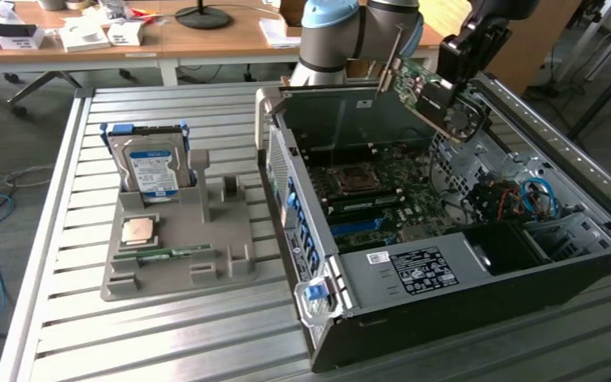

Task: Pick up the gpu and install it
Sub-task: 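Insert the gpu into the slot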

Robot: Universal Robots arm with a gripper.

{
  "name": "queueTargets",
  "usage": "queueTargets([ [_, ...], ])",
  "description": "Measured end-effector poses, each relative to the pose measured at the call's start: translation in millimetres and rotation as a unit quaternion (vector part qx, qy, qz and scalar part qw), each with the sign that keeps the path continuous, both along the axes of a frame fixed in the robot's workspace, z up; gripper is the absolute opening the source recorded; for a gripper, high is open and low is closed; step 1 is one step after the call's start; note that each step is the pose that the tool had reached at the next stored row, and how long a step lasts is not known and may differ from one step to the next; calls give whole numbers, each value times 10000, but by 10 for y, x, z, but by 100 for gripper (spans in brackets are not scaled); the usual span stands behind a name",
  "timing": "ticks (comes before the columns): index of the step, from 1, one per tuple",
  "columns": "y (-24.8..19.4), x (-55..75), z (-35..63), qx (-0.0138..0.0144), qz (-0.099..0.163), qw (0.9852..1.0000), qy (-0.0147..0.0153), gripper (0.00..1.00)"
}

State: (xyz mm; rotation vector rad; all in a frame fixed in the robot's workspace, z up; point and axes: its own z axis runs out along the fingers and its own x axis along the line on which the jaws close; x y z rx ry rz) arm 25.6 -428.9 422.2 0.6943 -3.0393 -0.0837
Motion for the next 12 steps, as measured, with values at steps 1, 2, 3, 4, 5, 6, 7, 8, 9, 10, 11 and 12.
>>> queueTargets([
  [1, 0, 0, 0, 0, 79, 10000, 0, 26],
  [2, 0, 0, 0, 0, 162, 9999, 0, 26],
  [3, 0, 0, 0, 0, 244, 9997, 0, 26],
  [4, 0, 0, 0, 0, 325, 9995, 0, 26],
  [5, 0, 0, 0, 0, 411, 9992, 0, 26],
  [6, 0, 0, -1, 0, 492, 9988, 0, 26],
  [7, 0, 0, -1, 0, 573, 9984, 0, 26],
  [8, 0, 0, -1, 0, 652, 9979, 0, 26],
  [9, 0, 0, -1, 0, 730, 9973, 0, 26],
  [10, 0, 0, -1, 0, 807, 9967, 0, 26],
  [11, 0, 0, -1, 0, 889, 9960, 0, 26],
  [12, 0, 0, -1, 0, 964, 9953, 0, 26],
])
